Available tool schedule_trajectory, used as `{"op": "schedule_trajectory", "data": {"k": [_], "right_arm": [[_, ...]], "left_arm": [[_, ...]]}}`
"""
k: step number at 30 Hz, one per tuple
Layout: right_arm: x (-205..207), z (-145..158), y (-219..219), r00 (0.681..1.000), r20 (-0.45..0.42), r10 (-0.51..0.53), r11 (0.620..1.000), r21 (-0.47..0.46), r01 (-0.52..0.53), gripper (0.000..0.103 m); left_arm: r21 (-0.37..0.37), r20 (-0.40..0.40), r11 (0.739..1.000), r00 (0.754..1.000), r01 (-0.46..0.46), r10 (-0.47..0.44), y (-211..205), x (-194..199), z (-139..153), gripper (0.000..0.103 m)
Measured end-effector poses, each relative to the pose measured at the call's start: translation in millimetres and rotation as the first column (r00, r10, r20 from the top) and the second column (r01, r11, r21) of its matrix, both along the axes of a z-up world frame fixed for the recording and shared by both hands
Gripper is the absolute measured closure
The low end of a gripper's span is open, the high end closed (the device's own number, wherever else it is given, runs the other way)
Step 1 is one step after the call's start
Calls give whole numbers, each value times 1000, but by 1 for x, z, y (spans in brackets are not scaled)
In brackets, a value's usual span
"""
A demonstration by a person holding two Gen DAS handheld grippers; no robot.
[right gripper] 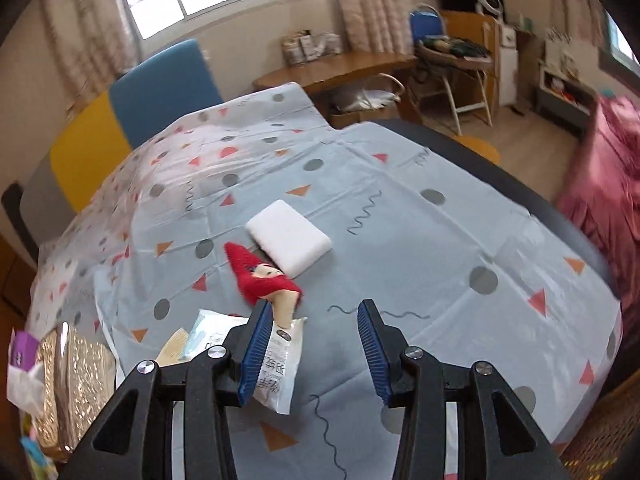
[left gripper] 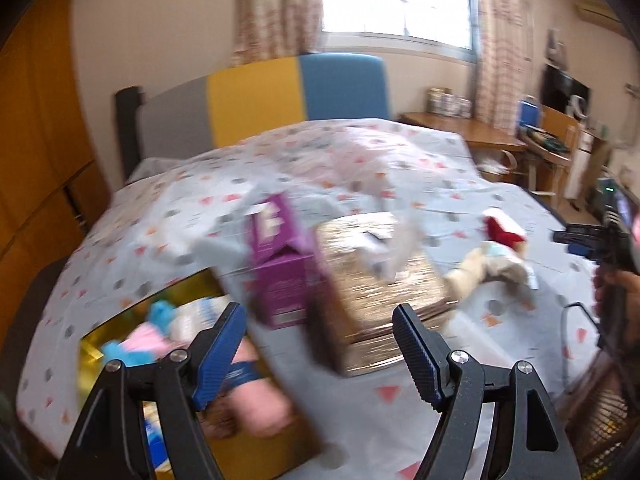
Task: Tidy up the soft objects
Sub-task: 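Move the left gripper to the beige burlap roll and grasp it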
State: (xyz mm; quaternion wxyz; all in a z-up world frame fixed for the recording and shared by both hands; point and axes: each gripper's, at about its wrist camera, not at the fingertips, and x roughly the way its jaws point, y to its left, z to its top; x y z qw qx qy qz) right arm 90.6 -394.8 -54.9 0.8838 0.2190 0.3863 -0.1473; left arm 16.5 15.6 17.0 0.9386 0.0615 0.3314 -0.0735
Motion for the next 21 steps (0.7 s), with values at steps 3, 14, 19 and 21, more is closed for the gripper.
{"op": "schedule_trajectory", "data": {"k": [3,14,19,21], "right_arm": [[1,-7,-7,999,-26,-24,998,53,26,59],[3,-21,-6,997,-81,7,990,142,4,59],[1,-24,-17,997,-80,-13,978,208,30,59],[1,-26,-18,996,-83,-11,972,231,30,59]], "left_arm": [[11,-10,995,995,96,-95,-34,8,-2,27],[101,-181,931,926,352,-331,-163,55,-50,27],[123,-237,926,917,356,-321,-189,80,-79,27],[118,-256,933,918,340,-302,-194,90,-86,27]]}}
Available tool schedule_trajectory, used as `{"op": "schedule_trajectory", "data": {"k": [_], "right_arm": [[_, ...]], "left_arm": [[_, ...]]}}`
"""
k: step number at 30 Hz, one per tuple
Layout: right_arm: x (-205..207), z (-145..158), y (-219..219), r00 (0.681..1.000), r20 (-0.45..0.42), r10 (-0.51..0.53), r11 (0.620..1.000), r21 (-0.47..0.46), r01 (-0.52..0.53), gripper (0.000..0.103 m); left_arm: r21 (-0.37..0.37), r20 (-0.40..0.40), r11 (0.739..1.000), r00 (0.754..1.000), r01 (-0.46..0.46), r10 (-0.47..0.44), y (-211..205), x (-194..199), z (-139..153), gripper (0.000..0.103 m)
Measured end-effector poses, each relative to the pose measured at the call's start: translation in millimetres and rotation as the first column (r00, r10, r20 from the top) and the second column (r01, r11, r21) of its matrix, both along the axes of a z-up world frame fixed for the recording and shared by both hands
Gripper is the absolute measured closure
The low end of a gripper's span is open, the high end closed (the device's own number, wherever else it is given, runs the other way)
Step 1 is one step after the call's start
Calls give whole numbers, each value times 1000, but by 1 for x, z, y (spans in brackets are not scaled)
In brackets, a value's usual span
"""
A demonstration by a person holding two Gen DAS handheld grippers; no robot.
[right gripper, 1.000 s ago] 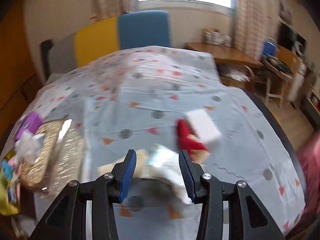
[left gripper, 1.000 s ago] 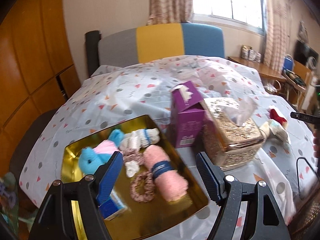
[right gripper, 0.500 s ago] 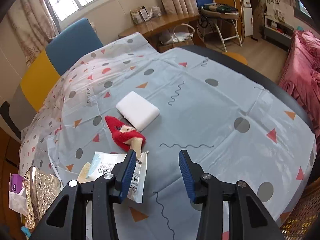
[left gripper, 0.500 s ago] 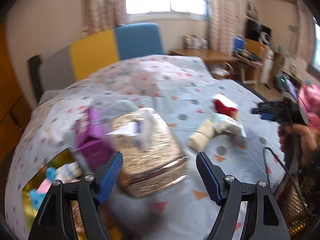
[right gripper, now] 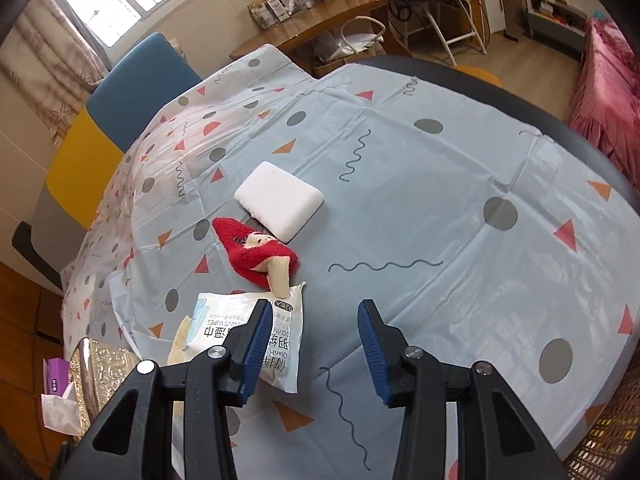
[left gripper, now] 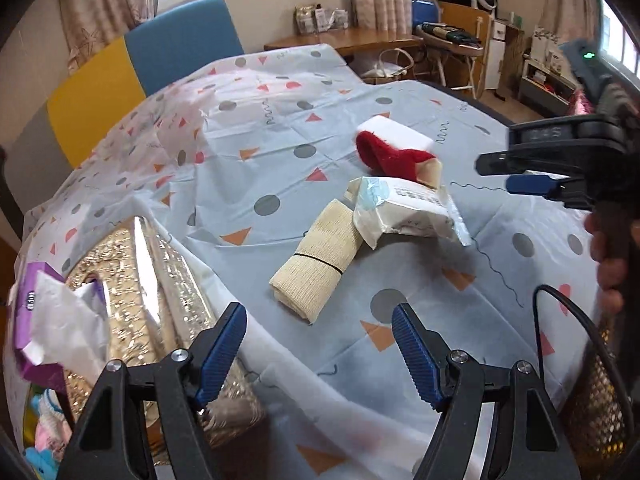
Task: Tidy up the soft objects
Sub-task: 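Move the left gripper to the beige burlap roll and grasp it, then grasp the white cleaning-wipes pack with the right gripper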
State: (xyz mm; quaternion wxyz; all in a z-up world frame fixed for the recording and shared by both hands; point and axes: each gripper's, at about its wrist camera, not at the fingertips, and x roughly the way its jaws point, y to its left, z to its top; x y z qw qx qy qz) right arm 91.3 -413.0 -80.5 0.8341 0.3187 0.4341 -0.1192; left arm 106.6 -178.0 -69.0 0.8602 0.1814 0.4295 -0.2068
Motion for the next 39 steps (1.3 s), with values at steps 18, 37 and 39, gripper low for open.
{"op": "schedule_trajectory", "data": {"k": [18,37,39], "right_arm": [[-1,0,0,1000,-4,-6,1000,22,6,59],[2,-5,3,1000,-14,22,999,38,-22,59],[4,-6,7,999,-22,39,999,27,-38,59]], "left_arm": [[131,-21,991,999,39,-36,-40,53,-39,27],[-37,-151,997,986,62,-67,-26,7,-61,53],[-58,-158,997,986,47,-56,-23,8,-61,53]]}}
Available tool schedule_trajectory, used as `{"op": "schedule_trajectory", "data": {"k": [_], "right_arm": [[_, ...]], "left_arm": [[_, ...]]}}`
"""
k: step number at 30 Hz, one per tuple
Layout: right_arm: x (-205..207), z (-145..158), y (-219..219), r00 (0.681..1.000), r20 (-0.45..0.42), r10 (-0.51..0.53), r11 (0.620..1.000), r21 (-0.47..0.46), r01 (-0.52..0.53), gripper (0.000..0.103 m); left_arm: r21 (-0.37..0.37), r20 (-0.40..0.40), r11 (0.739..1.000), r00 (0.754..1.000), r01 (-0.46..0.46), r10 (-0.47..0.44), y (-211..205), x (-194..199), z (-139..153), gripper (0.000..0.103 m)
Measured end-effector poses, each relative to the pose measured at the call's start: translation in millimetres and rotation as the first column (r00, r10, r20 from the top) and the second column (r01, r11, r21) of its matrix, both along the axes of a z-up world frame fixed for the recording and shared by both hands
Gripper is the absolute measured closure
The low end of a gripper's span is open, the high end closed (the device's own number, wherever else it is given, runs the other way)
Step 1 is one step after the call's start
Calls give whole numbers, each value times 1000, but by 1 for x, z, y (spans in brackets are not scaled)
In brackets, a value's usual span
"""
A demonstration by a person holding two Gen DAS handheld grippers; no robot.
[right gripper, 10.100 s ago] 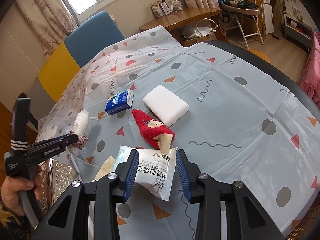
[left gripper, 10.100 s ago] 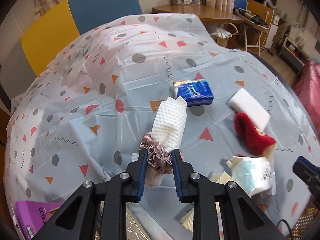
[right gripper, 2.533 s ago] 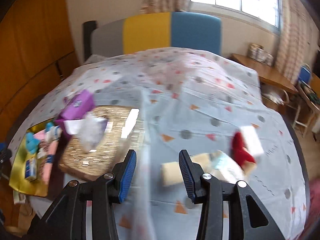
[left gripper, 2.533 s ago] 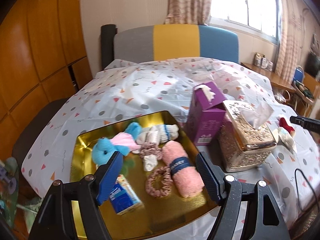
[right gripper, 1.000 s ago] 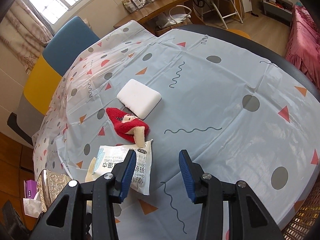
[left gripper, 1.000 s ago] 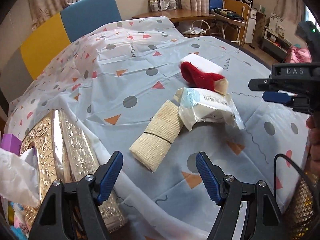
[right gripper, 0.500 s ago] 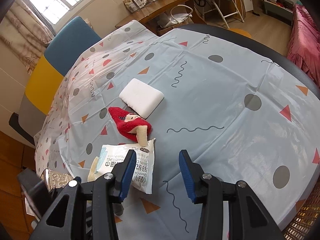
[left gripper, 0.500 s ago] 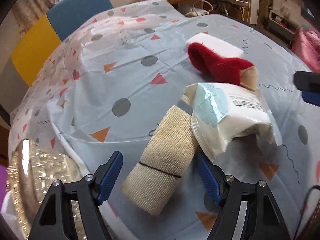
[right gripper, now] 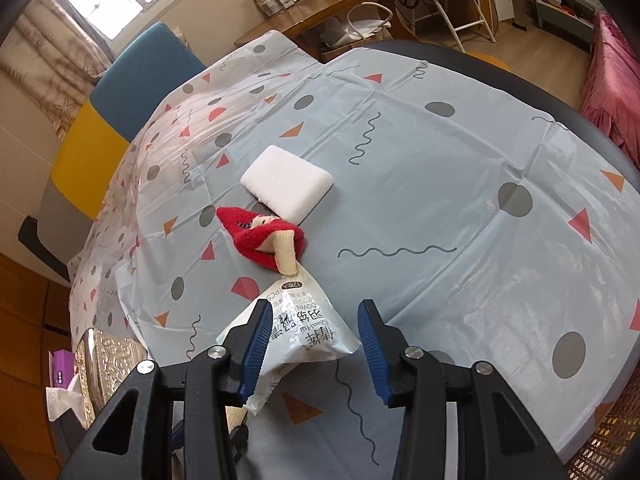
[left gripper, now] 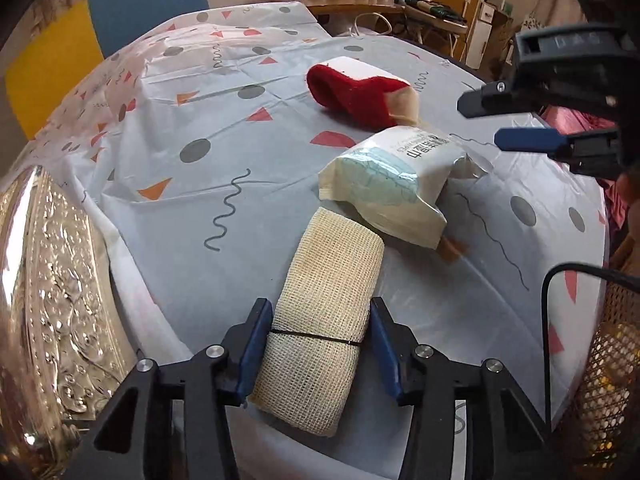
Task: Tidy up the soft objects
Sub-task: 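Grasp the white cleaning-wipes pack with the right gripper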
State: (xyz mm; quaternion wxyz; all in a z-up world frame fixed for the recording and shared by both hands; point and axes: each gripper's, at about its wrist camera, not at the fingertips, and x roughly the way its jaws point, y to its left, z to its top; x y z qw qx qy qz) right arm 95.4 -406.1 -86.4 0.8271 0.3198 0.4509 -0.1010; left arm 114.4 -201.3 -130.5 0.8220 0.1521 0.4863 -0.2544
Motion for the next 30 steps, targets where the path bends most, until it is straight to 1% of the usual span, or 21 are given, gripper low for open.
{"op": "schedule_trajectory", "data": {"k": [3,4,5,7,9,10,11,14,16,18,20,23,24,26,28,30], "right_arm": [[2,-5,5,1000,-25,15,1000,-4,-15,58],[2,-7,6,999,-28,22,1000,8,-21,56],[3,-10,8,999,-26,37,999,38,-36,49],[2,-13,15,998,-22,62,993,98,-60,45],[6,-15,25,994,-8,109,982,158,-107,44],[10,-16,29,993,-12,120,978,170,-117,39],[15,-17,33,992,-29,122,981,157,-116,29],[34,-22,38,992,-86,91,990,119,-81,21],[47,-25,35,991,-133,34,997,72,-24,19],[59,-28,33,988,-155,6,999,47,2,19],[68,-31,29,981,-194,-31,1000,-7,31,19],[82,-38,27,971,-237,-31,998,-63,17,19],[87,-38,30,968,-251,-11,996,-90,-12,18],[96,-39,40,951,-296,82,981,-145,-130,19],[99,-41,49,919,-341,197,940,-200,-276,22],[93,-41,49,882,-367,296,899,-204,-387,23]], "left_arm": [[-9,-2,1000,1000,-6,6,0,1,0,52],[-8,3,1000,1000,-6,6,0,-1,1,52],[-5,10,1000,1000,-4,4,-1,-2,1,52],[-5,25,1000,1000,-7,7,-1,-7,1,52],[-11,43,1000,999,-2,3,1,-10,1,52],[-18,45,1000,999,0,1,2,-8,0,52],[-25,45,1000,999,2,-1,3,-7,-1,52],[-37,37,999,999,2,0,4,-5,0,53],[-43,37,999,999,2,0,6,-8,1,53],[-43,43,999,999,3,-1,6,-10,1,53],[-46,41,999,999,1,1,6,-10,1,53],[-45,46,999,999,0,2,5,-12,1,53],[-46,48,999,999,0,2,5,-11,1,53],[-47,50,999,999,0,2,5,-11,1,53],[-51,45,999,999,1,1,6,-11,1,53],[-52,44,999,999,0,2,6,-11,2,53]]}}
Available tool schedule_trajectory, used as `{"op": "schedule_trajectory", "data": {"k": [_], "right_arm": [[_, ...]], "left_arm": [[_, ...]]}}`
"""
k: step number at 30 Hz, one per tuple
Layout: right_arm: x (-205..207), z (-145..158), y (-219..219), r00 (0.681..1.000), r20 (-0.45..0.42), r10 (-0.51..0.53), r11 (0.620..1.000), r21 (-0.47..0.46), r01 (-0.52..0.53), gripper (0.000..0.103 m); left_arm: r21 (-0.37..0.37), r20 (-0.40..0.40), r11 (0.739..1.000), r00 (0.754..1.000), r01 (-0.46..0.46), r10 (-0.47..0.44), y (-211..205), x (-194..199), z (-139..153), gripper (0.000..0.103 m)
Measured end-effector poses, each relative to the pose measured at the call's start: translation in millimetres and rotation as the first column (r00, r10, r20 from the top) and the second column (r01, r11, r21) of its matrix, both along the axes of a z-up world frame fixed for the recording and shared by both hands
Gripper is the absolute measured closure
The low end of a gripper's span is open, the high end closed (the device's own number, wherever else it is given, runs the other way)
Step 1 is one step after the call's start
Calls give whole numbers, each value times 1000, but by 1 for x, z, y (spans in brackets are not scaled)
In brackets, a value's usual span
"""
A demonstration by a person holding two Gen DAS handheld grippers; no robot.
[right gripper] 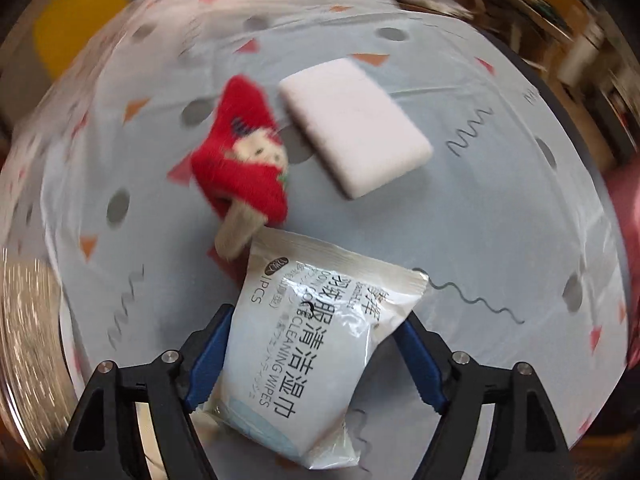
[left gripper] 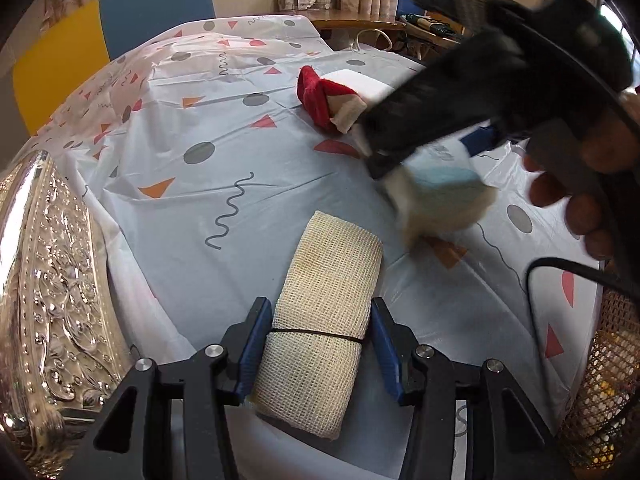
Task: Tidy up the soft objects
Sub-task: 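Grasp the white cleaning-wipes pack with the right gripper, then hold the burlap roll with the left gripper while the right lifts the wipes pack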
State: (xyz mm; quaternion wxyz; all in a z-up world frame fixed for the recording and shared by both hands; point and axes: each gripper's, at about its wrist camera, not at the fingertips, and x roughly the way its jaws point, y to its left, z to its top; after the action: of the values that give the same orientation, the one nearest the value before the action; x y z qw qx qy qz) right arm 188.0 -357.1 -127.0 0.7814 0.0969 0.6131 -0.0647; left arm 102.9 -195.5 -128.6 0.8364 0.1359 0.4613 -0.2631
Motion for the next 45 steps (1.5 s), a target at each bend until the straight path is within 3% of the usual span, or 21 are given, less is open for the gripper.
{"op": "schedule_trajectory", "data": {"k": [3,5,11,14,19,21,22,23,36,41,45], "right_arm": [[-15,0,-17,997,-25,76,997,-4,-76,23],[-26,0,-36,997,-26,73,997,7,-72,20],[-55,6,-87,987,24,-161,973,172,155,15],[-62,3,-89,976,41,-213,968,144,205,14],[-69,-4,-67,982,66,-176,984,37,174,15],[-71,-4,-60,986,68,-154,987,-45,157,28],[-71,-2,-57,987,73,-145,986,-76,151,45],[-69,0,-54,985,80,-150,984,-84,157,49],[-68,-3,-42,987,89,-134,984,-107,143,48],[-63,-3,-25,994,98,-48,983,-170,64,50],[-64,-3,-25,994,94,-50,989,-137,63,50]], "left_arm": [[2,0,1000,1000,-2,2,-1,1,0,53],[1,-1,1000,1000,-5,5,-1,0,0,52],[-1,1,1000,1000,-8,8,0,-1,1,52],[-1,-2,1000,1000,-11,11,0,-1,1,52],[6,5,1000,1000,-17,17,-1,-1,1,52],[7,-1,1000,1000,-25,25,-1,0,1,52],[11,-3,1000,1000,-26,26,-2,1,1,52],[19,-2,999,1000,-26,26,-3,1,1,53],[38,6,999,1000,-29,29,-7,3,0,53],[56,18,998,999,-35,34,-9,2,0,53],[65,27,997,999,-33,31,-9,1,0,53]]}}
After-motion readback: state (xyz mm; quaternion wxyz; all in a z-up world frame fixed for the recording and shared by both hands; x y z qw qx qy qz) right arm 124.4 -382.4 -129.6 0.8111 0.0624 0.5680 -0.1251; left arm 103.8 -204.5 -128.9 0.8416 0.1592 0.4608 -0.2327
